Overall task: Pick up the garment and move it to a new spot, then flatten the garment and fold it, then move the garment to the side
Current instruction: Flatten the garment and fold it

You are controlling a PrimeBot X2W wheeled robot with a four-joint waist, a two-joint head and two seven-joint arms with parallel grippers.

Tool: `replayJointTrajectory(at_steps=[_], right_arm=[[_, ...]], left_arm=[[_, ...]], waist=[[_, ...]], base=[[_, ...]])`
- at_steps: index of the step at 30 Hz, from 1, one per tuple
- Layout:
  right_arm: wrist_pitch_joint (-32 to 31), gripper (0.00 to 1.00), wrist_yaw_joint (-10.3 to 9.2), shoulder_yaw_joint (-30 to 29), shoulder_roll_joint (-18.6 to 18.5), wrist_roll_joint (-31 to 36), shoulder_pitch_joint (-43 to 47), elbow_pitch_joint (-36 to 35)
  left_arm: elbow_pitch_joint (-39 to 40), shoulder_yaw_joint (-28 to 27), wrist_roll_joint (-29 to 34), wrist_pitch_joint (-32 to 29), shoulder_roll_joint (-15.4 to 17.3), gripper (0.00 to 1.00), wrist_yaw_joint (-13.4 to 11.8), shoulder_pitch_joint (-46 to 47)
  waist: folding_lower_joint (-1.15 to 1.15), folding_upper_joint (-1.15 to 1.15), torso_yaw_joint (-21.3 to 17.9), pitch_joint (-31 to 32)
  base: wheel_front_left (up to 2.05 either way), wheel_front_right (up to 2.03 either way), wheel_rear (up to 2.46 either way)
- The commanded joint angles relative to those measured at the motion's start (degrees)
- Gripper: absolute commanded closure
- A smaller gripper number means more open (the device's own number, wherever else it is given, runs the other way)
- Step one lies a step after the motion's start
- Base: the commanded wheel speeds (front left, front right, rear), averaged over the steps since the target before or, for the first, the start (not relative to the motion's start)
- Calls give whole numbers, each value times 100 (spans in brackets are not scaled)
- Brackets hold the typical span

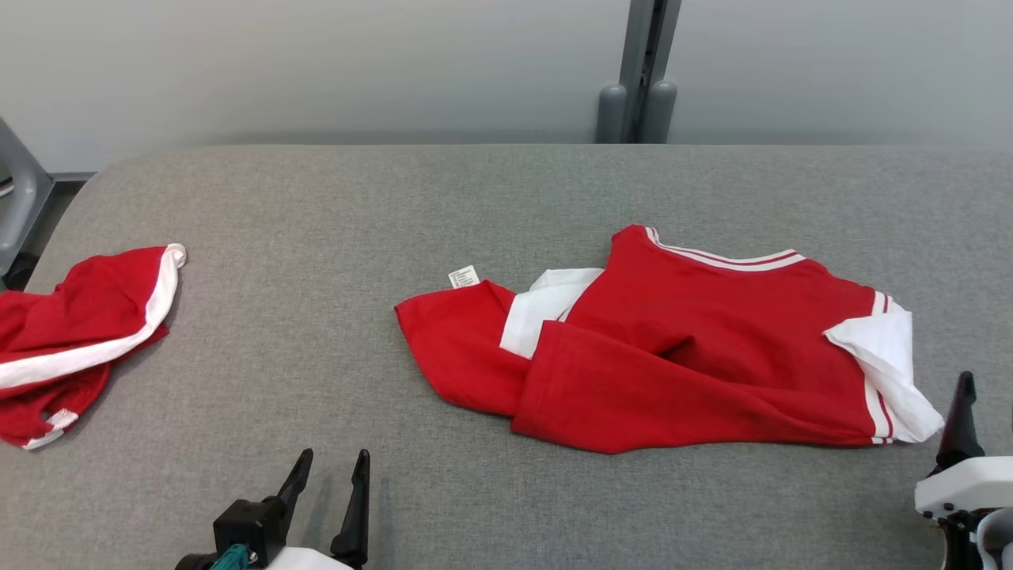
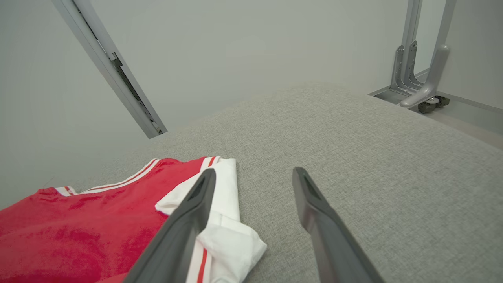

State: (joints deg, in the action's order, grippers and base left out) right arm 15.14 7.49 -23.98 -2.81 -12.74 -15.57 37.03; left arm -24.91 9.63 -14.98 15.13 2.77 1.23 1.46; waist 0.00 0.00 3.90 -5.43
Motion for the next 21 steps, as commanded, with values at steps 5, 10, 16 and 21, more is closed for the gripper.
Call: replayJointTrajectory(at_steps=[5, 10, 16, 21], right_arm=[[-1, 0, 0, 598, -27, -88, 302, -560], [0, 0, 0, 1063, -26, -271, 356, -839], [0, 0, 0, 1482, -28, -258, 195, -1011], [0, 0, 0, 1650, -30, -263, 116, -1083]], left_arm=[[-32, 28, -72, 3, 23, 0, 49, 76], [-229, 84, -250, 3, 24, 0, 2, 528], [-1189, 169, -460, 1, 23, 0, 113, 1488], [-2280, 263, -566, 2, 28, 0, 203, 2339]], waist=[[0, 0, -278, 144], [0, 0, -407, 57], [0, 0, -613, -191], [0, 0, -820, -418]], base=[[0, 0, 0], [0, 0, 0], [0, 0, 0], [0, 0, 0]])
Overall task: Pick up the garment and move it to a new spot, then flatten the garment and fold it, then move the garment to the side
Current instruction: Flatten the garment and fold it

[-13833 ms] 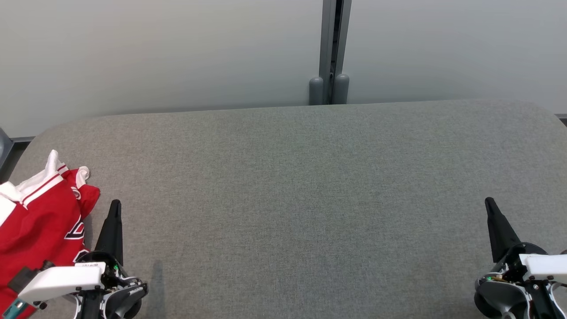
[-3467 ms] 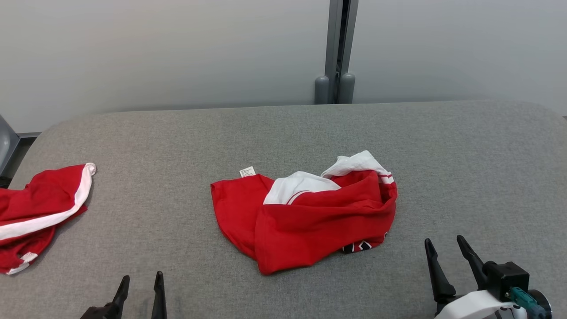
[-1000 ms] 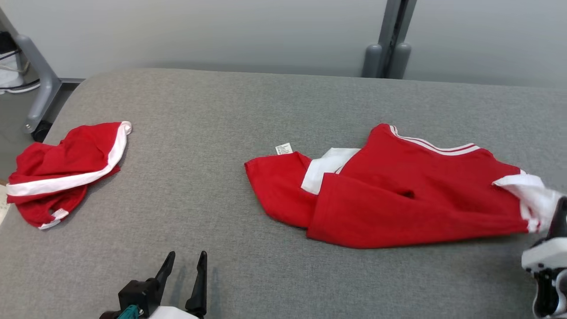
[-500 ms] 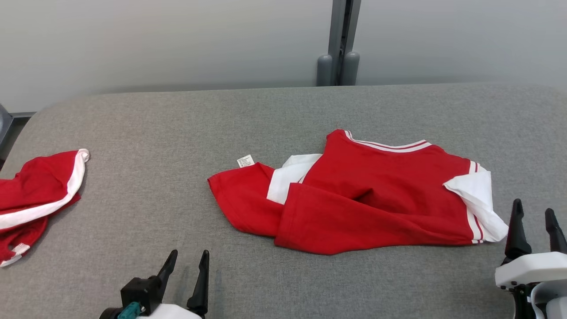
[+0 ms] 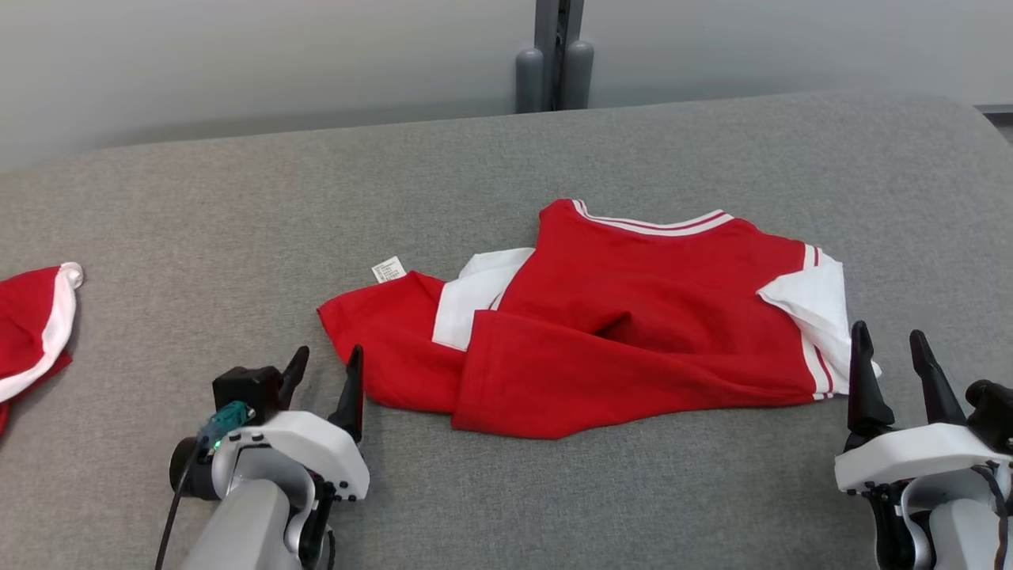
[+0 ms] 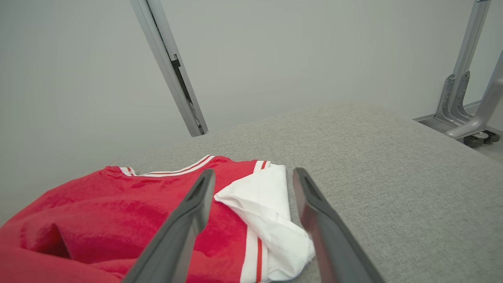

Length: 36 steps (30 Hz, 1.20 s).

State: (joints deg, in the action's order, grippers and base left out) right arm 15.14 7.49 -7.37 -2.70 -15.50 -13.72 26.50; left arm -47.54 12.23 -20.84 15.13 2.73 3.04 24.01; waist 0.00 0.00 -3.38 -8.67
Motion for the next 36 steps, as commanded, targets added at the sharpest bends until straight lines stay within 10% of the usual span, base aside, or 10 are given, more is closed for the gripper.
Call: replayJointTrajectory(at_steps=[1, 8, 9, 10, 11, 32, 33, 36], right_arm=[[0, 0, 0, 1, -41, 32, -85, -48], [0, 0, 0, 36, -39, -22, -188, -36], [0, 0, 0, 38, -39, -44, -209, -32], [0, 0, 0, 38, -39, -44, -209, -32], [0, 0, 0, 37, -40, -52, -218, -30], [1, 0, 0, 118, -40, -381, -252, -15], [1, 0, 0, 125, -39, -410, -241, 9], [1, 0, 0, 138, -40, -399, -240, 52]], left_arm=[[-246, 43, -14, -29, 27, 0, 27, 215], [-1371, 318, -255, -164, 28, 0, 97, 951], [-1461, 377, -283, -164, 25, 57, 120, 1012], [-1461, 377, -283, -164, 25, 57, 120, 1012], [-1545, 434, -312, -160, 23, 100, 157, 1058], [-757, 130, 42, 5, 912, 100, 9, 2478], [-820, 74, 17, 3, 895, 0, -30, 2354], [-987, -134, -90, 2, 845, 0, -154, 2046]], waist=[[0, 0, -130, -136], [0, 0, -334, -390], [0, 0, -346, -418], [0, 0, -346, -418], [0, 0, -353, -438], [0, 0, -398, -539], [0, 0, -409, -546], [0, 0, -427, -566]], base=[[0, 0, 0], [0, 0, 0], [0, 0, 0], [0, 0, 0], [0, 0, 0], [0, 0, 0], [0, 0, 0], [0, 0, 0]])
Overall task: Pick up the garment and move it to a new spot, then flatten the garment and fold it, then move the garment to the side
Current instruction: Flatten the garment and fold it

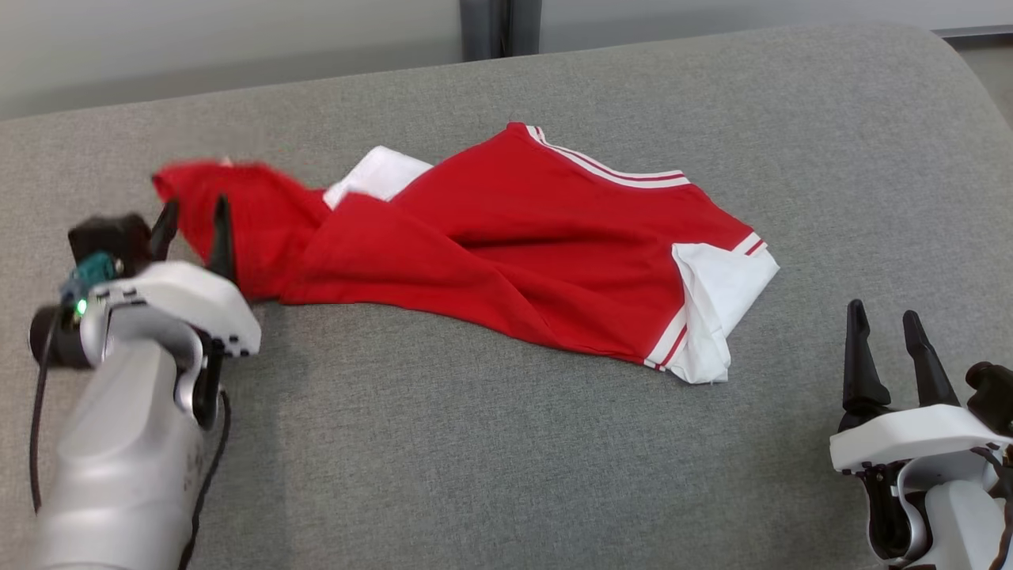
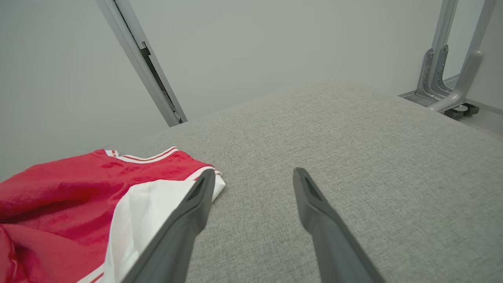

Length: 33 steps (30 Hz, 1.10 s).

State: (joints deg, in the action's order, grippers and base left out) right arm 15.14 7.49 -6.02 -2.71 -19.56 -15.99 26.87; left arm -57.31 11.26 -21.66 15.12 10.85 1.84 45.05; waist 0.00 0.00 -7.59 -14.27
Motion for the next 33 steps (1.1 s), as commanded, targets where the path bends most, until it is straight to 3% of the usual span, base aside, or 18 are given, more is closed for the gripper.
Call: replayJointTrajectory(at_steps=[1, 5, 10, 15, 20, 26, 32, 33], right_arm=[[1, 0, 0, -1, -38, 13, -16, 24], [1, 0, 0, -61, -38, 76, -22, 21], [1, 0, 0, -47, -38, 141, -32, 19], [1, 0, 0, 86, -40, 119, -106, 39], [1, 0, 0, 213, -38, 82, -129, 42], [0, 0, 0, 223, -38, 44, -131, 45], [0, 0, 0, 195, -39, 45, -141, 79], [0, 0, 0, 197, -38, 34, -145, 82]], left_arm=[[-6, -97, -35, 6, 4, 0, -69, -145], [145, -252, -7, 6, -157, 0, -100, -625], [439, -261, 117, 6, -436, 0, 113, -884], [353, -66, 192, 7, -606, 0, 386, -559], [-107, 91, 75, -73, -669, 0, 503, -184], [-561, 486, -242, -663, -702, 0, 562, 349], [-311, 1174, -1089, -1383, -580, 0, 561, 400], [-234, 1297, -1188, -1404, -552, 10, 563, 363]], waist=[[0, 0, -8, -13], [0, 0, 24, -30], [0, 0, 107, -5], [0, 0, 113, -41], [0, 0, 36, -98], [0, 0, -81, -213], [0, 0, -104, -247], [0, 0, -97, -244]], base=[[0, 0, 0], [0, 0, 0], [0, 0, 0], [0, 0, 0], [0, 0, 0], [0, 0, 0], [0, 0, 0], [0, 0, 0]])
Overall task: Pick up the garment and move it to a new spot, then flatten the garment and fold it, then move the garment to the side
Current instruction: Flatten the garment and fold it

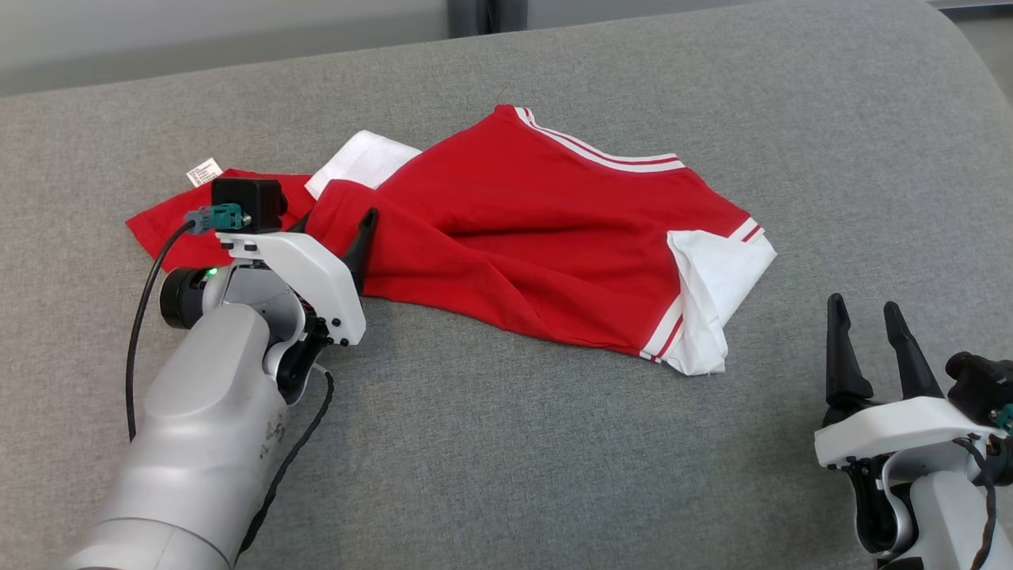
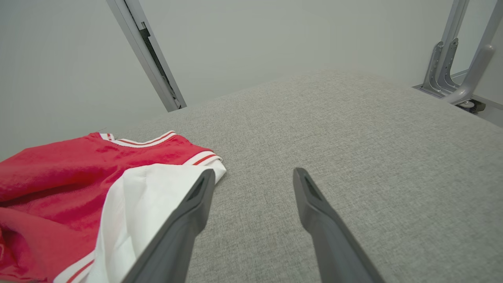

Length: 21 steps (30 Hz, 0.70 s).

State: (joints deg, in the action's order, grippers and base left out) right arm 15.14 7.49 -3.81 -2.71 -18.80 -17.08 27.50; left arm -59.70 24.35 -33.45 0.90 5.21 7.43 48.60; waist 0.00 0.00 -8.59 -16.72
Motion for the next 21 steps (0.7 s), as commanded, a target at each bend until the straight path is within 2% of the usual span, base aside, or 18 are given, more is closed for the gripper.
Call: replayJointTrajectory(at_steps=[1, 2, 3, 11, 17, 21], right_arm=[[0, 0, 0, -20, -38, -37, -37, 14], [0, 0, 0, -24, -39, -30, -30, 16], [0, 0, 0, -27, -39, -25, -24, 17], [0, 0, 0, -53, -40, 15, 103, 150], [0, 0, 0, -98, -40, 8, 328, 232], [0, 0, 0, -174, -39, 32, 560, 284]], left_arm=[[82, 78, -81, 76, 65, 53, 3, -17], [147, 194, -144, 132, 99, 84, 3, -51], [216, 309, -210, 205, 107, 100, 4, -87], [400, 1101, -786, 375, 168, 100, 4, -485], [557, 1447, -1157, 1071, 245, 100, 4, -1098], [651, 1522, -1366, 1331, 327, 100, 4, -1726]], waist=[[0, 0, 17, 9], [0, 0, 38, 26], [0, 0, 63, 44], [0, 0, 332, 427], [0, 0, 547, 962], [0, 0, 700, 1374]], base=[[0, 0, 0], [0, 0, 0], [0, 0, 0], [0, 0, 0], [0, 0, 0], [0, 0, 0]])
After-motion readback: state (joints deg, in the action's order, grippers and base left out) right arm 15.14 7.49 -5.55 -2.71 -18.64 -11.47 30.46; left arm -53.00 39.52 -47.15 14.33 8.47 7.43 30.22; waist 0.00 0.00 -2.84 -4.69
